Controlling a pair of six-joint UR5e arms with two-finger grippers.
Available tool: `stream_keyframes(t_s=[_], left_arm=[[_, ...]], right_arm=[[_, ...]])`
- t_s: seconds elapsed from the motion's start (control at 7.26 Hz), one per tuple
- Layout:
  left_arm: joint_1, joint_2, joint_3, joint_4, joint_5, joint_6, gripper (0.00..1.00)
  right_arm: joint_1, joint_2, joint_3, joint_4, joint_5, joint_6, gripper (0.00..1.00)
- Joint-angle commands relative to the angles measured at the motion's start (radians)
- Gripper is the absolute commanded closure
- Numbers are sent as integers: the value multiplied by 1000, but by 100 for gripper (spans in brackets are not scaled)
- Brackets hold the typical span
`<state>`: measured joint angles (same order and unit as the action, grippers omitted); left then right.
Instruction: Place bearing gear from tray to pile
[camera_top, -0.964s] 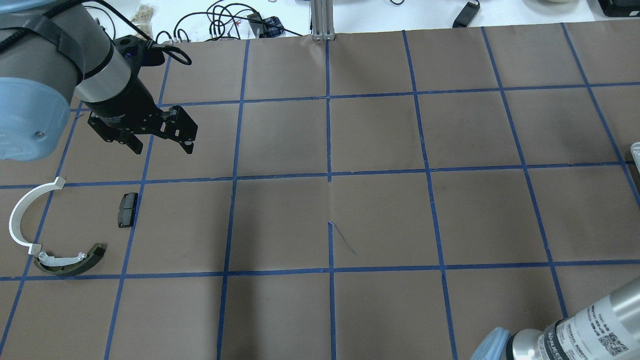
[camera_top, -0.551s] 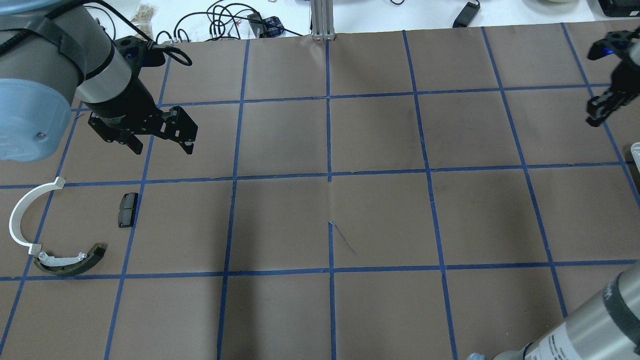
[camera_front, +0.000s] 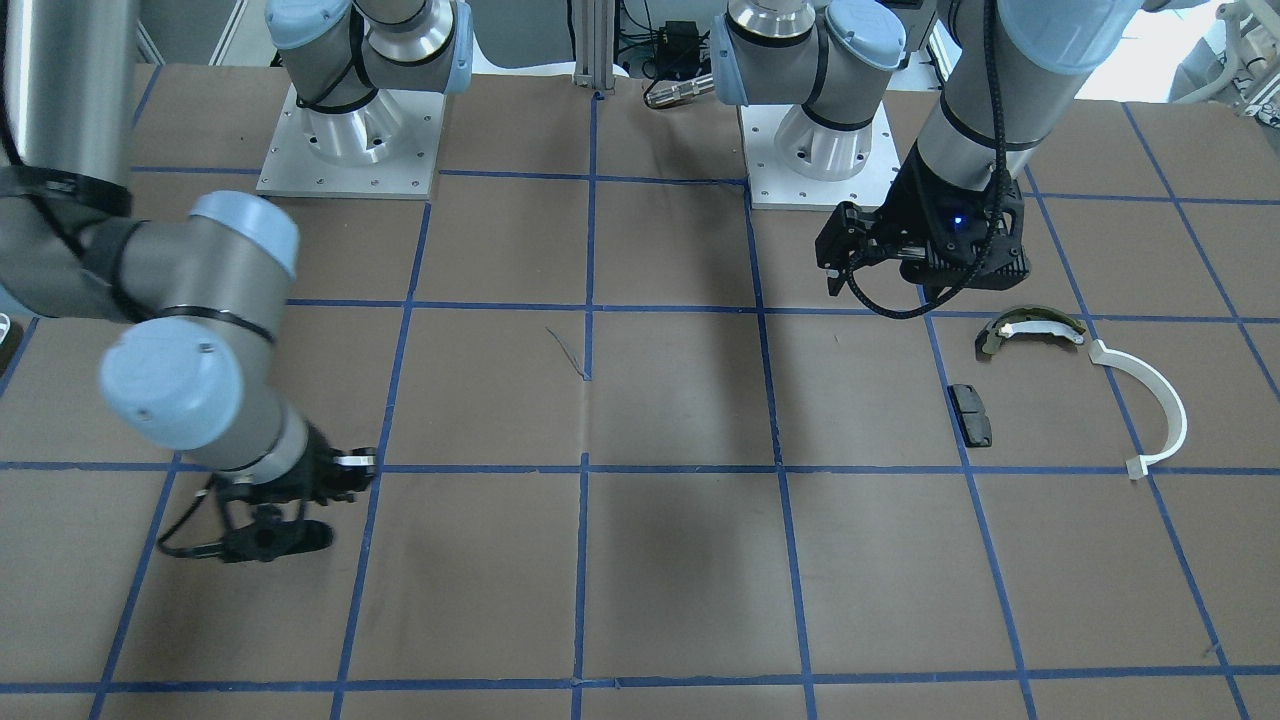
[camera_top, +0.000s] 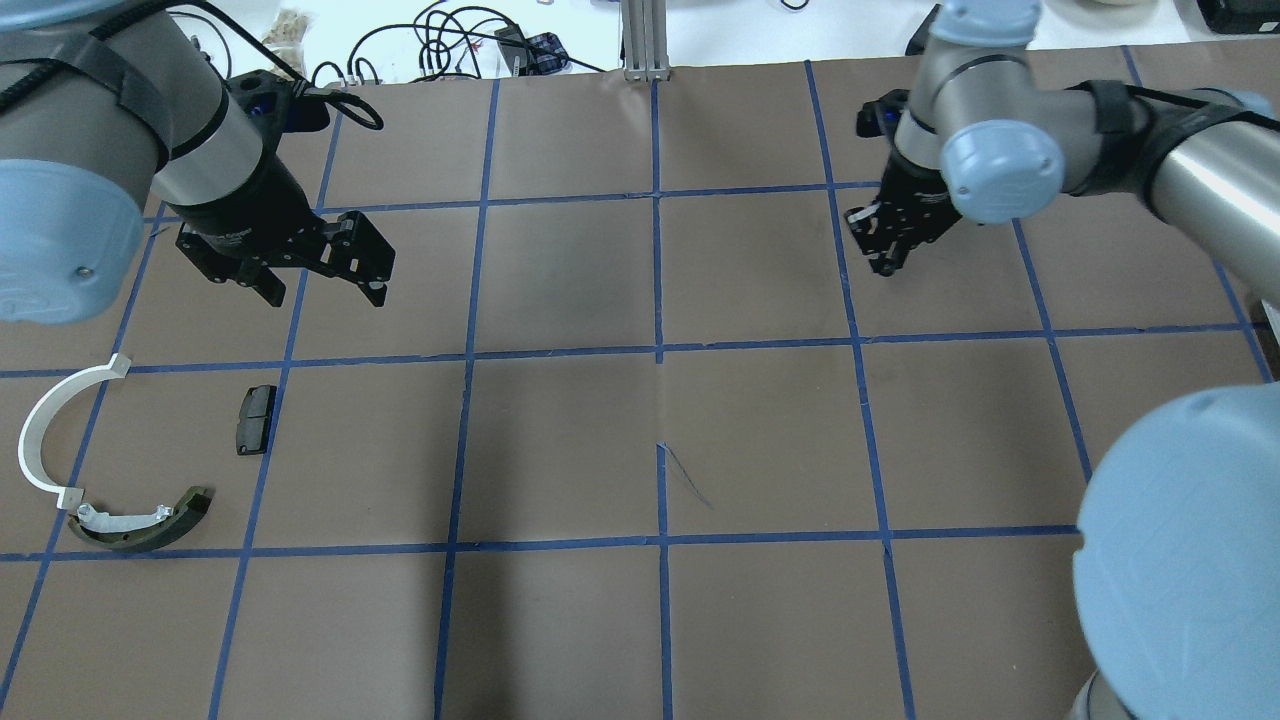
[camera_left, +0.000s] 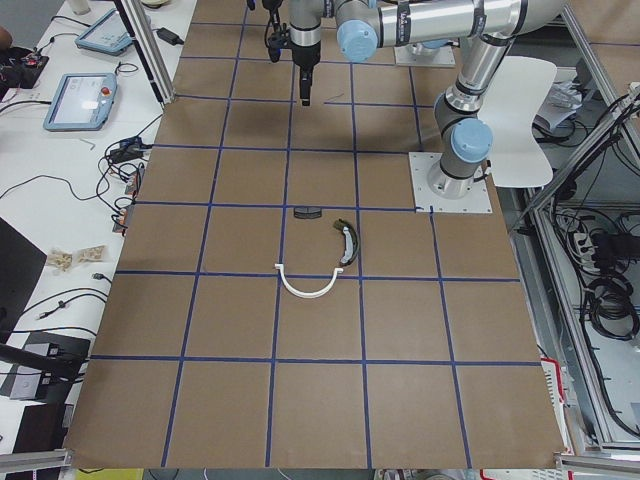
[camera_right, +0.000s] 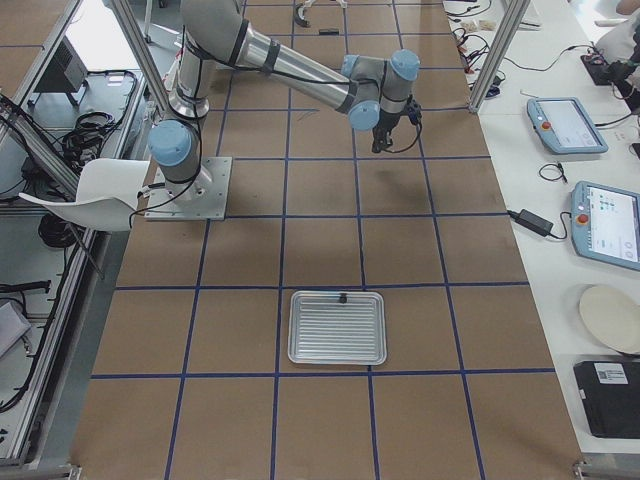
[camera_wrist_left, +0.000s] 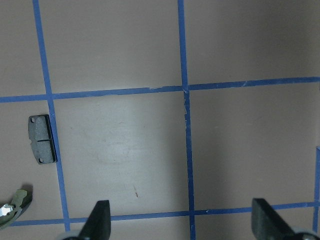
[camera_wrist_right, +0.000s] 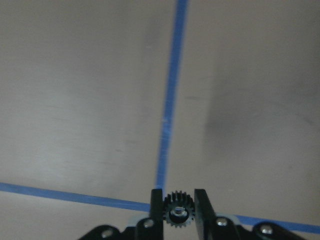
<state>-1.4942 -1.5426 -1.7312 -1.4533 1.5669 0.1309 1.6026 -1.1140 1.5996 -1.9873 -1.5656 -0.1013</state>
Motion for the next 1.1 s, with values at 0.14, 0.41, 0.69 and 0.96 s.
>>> stream_keyframes(t_s=[0.14, 0.41, 0.69, 0.96], left_arm=[[2, -1, -5, 20, -1, -2, 0], [2, -2, -7, 21, -7, -2, 0], [2, -13, -7, 24, -8, -2, 0], [8, -24, -11, 24, -5, -2, 0]], right_arm=[[326, -20, 3, -79, 24, 370, 100], [433, 3, 28, -181, 39, 527, 100], [447, 5, 68, -208, 51, 532, 71], [444, 3, 76, -212, 52, 529, 18]])
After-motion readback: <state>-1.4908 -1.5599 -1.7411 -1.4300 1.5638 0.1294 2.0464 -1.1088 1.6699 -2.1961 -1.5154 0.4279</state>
